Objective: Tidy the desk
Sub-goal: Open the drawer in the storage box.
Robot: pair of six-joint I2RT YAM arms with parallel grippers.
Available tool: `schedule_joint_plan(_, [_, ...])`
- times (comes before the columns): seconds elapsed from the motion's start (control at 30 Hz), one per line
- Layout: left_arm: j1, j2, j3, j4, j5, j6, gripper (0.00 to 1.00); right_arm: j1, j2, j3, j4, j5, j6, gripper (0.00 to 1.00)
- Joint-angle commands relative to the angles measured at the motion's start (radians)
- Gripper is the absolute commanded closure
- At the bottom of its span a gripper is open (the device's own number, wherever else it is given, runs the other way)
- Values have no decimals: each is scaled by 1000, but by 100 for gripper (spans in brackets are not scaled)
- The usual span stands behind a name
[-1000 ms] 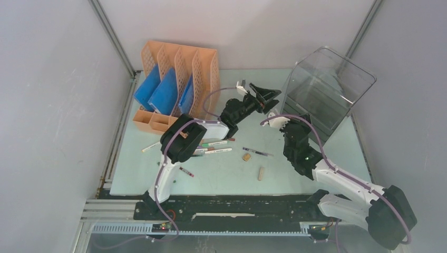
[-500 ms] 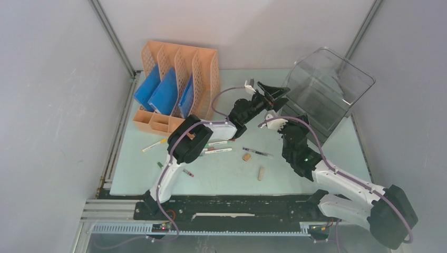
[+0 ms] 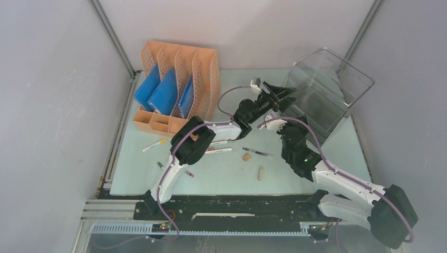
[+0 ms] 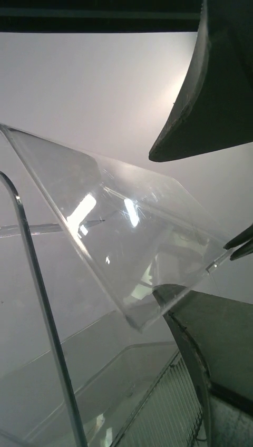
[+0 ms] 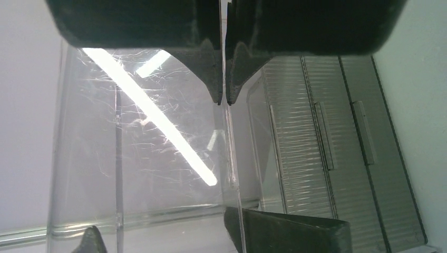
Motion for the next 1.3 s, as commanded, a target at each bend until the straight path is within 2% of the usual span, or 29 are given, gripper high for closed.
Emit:
schedule_joint_plan(0.0, [-10, -14, 32, 47, 1, -16, 8, 27, -18, 34, -38, -44, 76, 100])
schedule_joint_plan(0.03, [-11, -14, 33, 50, 1, -18, 8, 28, -22, 34, -46, -46, 87, 100])
schedule_joint_plan(0.17, [-12, -19, 37, 58, 4, -20, 8, 27, -38, 34, -85, -55, 120, 83])
schedule_joint_plan(0.43, [-15, -17, 46, 58, 13, -20, 8, 30, -95, 34, -157, -76, 178, 62])
schedule_joint_plan(0.5, [-15, -18, 48, 59, 14, -18, 8, 34, -121, 59, -241, -92, 230, 59])
schedule_joint_plan(0.6, [-16, -20, 51, 58, 17, -14, 8, 36, -170, 148, -482, -177, 394, 56])
schedule_joint_plan(0.7, [-16, -25, 49, 58, 20, -9, 8, 9, -208, 304, -770, -354, 603, 55])
schedule_joint_plan(0.77, [-15, -31, 44, 59, 21, -3, 8, -25, -228, 443, -985, -571, 669, 54])
schedule_joint_plan(0.87, [-15, -46, 26, 60, 23, 15, 8, -102, -294, 569, -1192, -954, 664, 40])
schedule_joint_plan(0.93, [-15, -58, 12, 62, 21, 25, 8, -174, -346, 617, -1236, -1147, 649, 32])
schedule_joint_plan(0.97, [-16, -63, 5, 66, 21, 28, 8, -218, -370, 631, -1229, -1209, 671, 25])
schedule_joint_plan(1.0, [-15, -68, 0, 71, 22, 31, 8, -263, -390, 643, -1219, -1264, 695, 24])
schedule_joint_plan(1.27, [-15, -128, -49, 96, 31, 64, 8, -613, -398, 745, -1218, -1581, 943, 22])
